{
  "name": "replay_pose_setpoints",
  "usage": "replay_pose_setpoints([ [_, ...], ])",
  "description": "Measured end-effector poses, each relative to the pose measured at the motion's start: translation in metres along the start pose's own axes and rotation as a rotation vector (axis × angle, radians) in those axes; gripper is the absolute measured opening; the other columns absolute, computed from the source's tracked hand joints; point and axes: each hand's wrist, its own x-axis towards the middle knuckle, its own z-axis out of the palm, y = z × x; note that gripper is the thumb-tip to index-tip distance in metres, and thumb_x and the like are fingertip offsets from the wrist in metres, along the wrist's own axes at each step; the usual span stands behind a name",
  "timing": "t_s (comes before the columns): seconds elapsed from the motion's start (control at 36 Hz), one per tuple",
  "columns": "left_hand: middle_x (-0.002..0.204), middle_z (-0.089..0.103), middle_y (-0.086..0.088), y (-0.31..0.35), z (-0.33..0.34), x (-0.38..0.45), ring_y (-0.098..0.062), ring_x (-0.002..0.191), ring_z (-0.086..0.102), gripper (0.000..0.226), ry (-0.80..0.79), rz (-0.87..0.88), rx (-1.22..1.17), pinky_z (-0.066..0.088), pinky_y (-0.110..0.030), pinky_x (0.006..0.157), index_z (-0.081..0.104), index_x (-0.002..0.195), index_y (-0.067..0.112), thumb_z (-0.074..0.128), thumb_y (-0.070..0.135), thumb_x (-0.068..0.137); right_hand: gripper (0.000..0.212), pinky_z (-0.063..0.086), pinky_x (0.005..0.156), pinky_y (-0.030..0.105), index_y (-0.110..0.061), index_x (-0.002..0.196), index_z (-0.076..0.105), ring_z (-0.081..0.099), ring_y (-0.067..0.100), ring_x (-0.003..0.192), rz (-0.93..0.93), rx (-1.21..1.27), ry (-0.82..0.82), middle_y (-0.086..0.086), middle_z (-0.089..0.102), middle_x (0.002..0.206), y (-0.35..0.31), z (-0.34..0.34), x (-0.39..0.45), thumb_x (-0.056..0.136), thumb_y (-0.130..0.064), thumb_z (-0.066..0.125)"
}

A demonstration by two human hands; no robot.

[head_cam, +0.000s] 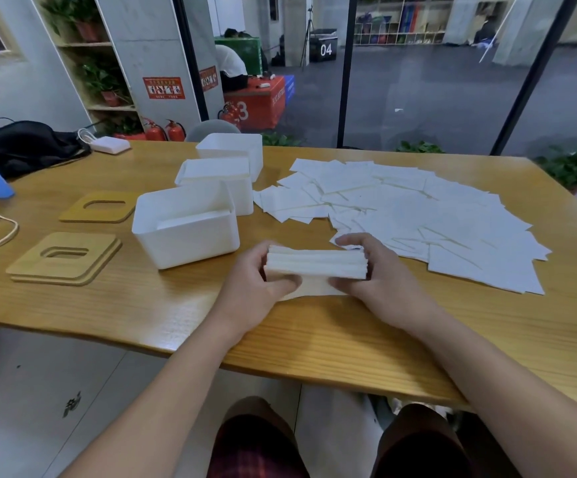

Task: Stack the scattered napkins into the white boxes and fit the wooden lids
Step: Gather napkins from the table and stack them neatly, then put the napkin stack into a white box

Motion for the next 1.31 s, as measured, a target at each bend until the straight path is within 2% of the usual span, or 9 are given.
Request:
replay_pose_setpoints([
  [0.17,0.118,0.081,0.0,0.013,0.0,-0.001,-0.02,0.112,0.077,0.024,0.051,-0.051,-0.204,0.06,-0.048,0.103,0.069,0.127,0.018,0.074,0.025,0.104,0.026,0.059,0.093,0.041,-0.022,0.131,0.071,0.078,0.026,0.108,0.044,0.343,0.034,0.004,0.082,0.114,-0.004,-0.003,0.005,0.105,-0.023,0.071],
  [0.31,0.109,0.081,-0.007,0.016,-0.01,0.0,-0.034,0.104,0.078,0.032,0.099,-0.078,-0.182,0.058,-0.074,0.09,0.061,0.133,0.035,0.073,0.039,0.104,0.033,0.063,0.086,0.043,-0.024,0.138,0.064,0.076,0.033,0.111,0.084,0.417,0.013,0.007,0.081,0.114,-0.01,0.001,0.009,0.106,-0.025,0.07],
  [0.5,0.119,0.079,-0.003,0.027,-0.044,-0.009,-0.028,0.109,0.077,0.061,0.059,-0.024,-0.128,0.067,-0.055,0.083,0.031,0.149,0.051,0.068,0.026,0.108,0.039,0.065,0.084,0.054,-0.038,0.123,0.048,0.075,0.028,0.1,0.064,0.299,0.166,-0.001,0.068,0.121,-0.031,0.006,0.017,0.098,-0.037,0.078],
  [0.69,0.133,0.071,-0.001,0.037,-0.091,-0.018,-0.026,0.1,0.08,0.036,0.12,0.063,0.006,0.065,-0.051,0.08,0.04,0.127,0.03,0.067,0.014,0.107,0.023,0.061,0.077,0.056,-0.028,0.09,0.056,0.068,0.032,0.085,-0.106,0.138,0.146,-0.01,0.066,0.103,-0.055,0.033,0.039,0.098,-0.035,0.076],
  [0.78,0.111,0.07,0.005,0.031,-0.112,-0.014,-0.027,0.079,0.074,0.012,0.12,0.086,0.141,0.053,-0.047,0.073,0.057,0.118,0.026,0.063,0.02,0.109,0.018,0.052,0.072,0.043,-0.027,0.088,0.062,0.068,0.021,0.08,-0.154,0.087,0.132,-0.01,0.069,0.104,-0.065,0.046,0.048,0.098,-0.031,0.076],
  [0.89,0.104,0.062,-0.022,0.031,-0.138,-0.008,-0.046,0.079,0.054,0.011,0.106,0.079,0.267,0.057,-0.05,0.07,0.066,0.117,0.034,0.059,0.029,0.111,0.009,0.055,0.075,0.044,-0.03,0.094,0.068,0.072,0.015,0.086,-0.181,0.051,0.131,-0.016,0.071,0.11,-0.084,0.063,0.066,0.098,-0.031,0.075],
  [1.03,0.101,0.06,0.031,0.037,-0.171,0.012,-0.007,0.091,0.056,0.018,0.182,0.089,0.407,0.044,-0.031,0.074,0.067,0.118,0.043,0.053,0.032,0.112,0.004,0.058,0.072,0.033,-0.035,0.101,0.07,0.072,0.008,0.087,-0.241,-0.013,0.104,-0.023,0.069,0.114,-0.112,0.079,0.102,0.101,-0.032,0.073],
  [1.14,0.094,0.062,0.023,0.032,-0.193,0.034,-0.009,0.083,0.055,0.025,0.217,0.044,0.531,0.039,-0.027,0.063,0.066,0.115,0.048,0.045,0.035,0.116,0.007,0.051,0.074,0.021,-0.033,0.105,0.069,0.068,0.005,0.091,-0.284,-0.105,0.046,-0.017,0.07,0.113,-0.126,0.092,0.132,0.1,-0.031,0.074],
  [1.31,0.096,0.058,0.025,0.02,-0.204,0.051,-0.025,0.116,0.041,0.028,0.228,-0.036,0.733,0.034,-0.041,0.097,0.06,0.125,0.043,0.036,0.031,0.117,0.012,0.057,0.085,0.032,-0.033,0.111,0.069,0.065,0.009,0.098,-0.265,-0.209,-0.023,-0.014,0.069,0.112,-0.123,0.11,0.163,0.1,-0.033,0.074],
])
